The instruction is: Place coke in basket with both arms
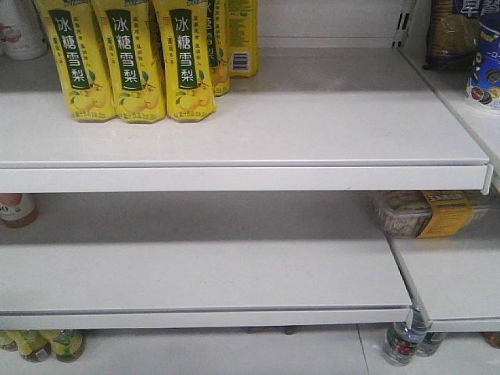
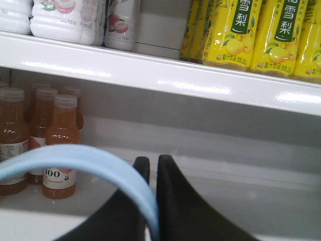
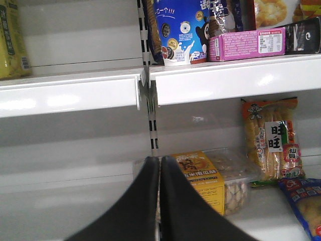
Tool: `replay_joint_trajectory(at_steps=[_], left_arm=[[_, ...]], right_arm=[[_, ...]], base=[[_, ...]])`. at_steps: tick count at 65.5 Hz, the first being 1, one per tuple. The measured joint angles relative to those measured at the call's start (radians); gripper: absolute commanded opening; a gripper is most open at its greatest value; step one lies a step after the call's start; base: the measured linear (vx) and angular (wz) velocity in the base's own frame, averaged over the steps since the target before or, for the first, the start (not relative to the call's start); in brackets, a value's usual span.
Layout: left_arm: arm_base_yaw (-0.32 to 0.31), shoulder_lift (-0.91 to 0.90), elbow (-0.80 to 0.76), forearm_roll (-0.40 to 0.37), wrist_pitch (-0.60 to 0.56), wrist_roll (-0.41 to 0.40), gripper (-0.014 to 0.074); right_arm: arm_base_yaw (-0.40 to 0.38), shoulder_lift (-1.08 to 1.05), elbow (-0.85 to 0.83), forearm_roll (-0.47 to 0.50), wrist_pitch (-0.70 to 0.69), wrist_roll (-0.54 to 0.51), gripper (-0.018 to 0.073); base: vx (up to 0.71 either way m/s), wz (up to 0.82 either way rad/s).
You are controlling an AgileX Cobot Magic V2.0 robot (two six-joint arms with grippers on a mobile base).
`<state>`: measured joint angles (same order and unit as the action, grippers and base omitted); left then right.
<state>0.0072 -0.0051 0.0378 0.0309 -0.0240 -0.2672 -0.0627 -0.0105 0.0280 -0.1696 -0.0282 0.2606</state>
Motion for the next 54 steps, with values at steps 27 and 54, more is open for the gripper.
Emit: replay_joint_trajectory(at_steps=[27, 54], left_arm=[[0.0, 0.0, 0.0, 0.0, 0.0, 0.0, -0.0006], [0.0, 0.0, 0.0, 0.0, 0.0, 0.0, -0.0006]], right_arm=[[0.0, 0.0, 0.0, 0.0, 0.0, 0.0, -0.0005], [0.0, 0.0, 0.0, 0.0, 0.0, 0.0, -0.0005]], base=[[0.0, 0.0], [0.0, 0.0]])
